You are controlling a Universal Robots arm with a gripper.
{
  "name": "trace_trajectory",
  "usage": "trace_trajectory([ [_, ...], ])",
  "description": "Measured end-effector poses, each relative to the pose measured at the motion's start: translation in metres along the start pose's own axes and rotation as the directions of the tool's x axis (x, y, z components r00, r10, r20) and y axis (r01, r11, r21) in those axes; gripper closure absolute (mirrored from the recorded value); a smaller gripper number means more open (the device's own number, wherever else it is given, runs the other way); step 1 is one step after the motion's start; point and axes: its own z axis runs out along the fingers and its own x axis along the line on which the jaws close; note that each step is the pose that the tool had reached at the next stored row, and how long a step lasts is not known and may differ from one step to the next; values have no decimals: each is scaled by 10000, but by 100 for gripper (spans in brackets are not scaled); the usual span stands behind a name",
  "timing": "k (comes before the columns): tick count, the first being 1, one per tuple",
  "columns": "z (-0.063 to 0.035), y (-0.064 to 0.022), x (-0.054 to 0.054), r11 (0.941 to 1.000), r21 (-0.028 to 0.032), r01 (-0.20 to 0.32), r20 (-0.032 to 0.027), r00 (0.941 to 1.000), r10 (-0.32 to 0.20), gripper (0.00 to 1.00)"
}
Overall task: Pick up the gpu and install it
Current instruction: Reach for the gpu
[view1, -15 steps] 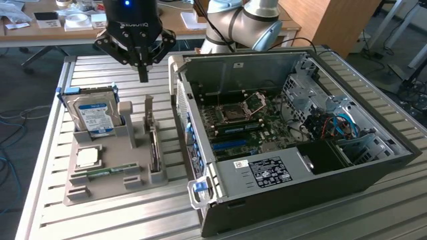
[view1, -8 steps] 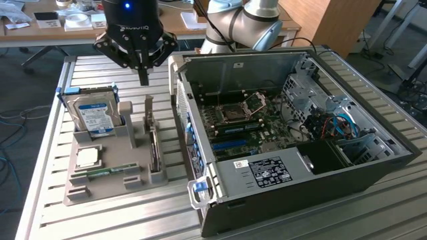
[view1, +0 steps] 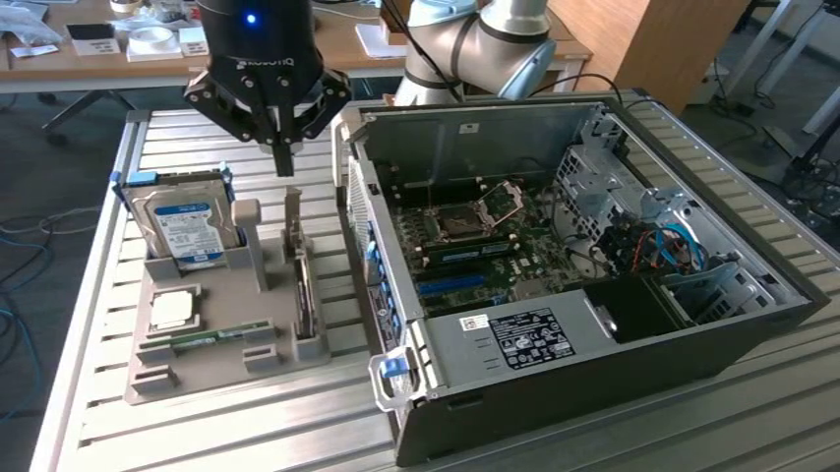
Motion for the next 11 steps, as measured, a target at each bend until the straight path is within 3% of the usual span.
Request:
trace_trajectory([
  [11,-5,-140,2,10000,1,0,0,10000,0,89],
])
